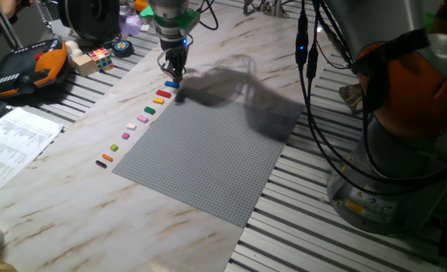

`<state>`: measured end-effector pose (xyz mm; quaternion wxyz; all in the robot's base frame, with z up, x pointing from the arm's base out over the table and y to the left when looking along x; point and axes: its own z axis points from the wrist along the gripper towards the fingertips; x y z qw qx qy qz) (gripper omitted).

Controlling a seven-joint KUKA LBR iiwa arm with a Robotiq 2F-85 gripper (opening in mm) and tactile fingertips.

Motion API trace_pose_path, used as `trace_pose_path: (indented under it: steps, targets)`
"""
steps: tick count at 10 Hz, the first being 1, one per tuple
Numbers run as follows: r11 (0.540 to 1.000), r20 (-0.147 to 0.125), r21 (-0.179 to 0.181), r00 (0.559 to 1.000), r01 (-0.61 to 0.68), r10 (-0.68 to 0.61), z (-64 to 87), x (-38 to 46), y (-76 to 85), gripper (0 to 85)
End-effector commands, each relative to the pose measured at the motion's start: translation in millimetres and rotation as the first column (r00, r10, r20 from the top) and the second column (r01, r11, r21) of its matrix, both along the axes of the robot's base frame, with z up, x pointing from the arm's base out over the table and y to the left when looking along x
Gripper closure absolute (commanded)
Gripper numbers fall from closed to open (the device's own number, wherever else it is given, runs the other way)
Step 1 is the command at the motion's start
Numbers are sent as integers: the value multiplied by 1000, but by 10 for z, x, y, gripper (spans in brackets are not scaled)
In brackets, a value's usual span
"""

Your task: Build with small Lego blocks

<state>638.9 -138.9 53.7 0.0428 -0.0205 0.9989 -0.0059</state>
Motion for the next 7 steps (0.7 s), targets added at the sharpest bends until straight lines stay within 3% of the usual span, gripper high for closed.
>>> trace_pose_path:
  steps: [1,4,5,7]
  targets:
    - [1000,1,3,1000,0,0,-13,5,0,843]
    - [1000,-15,25,1000,-9,9,-26,6,11,843]
    - [1000,-32,25,999,-12,13,-26,6,11,843]
    - [1000,-47,-5,999,11,-12,-26,6,11,843]
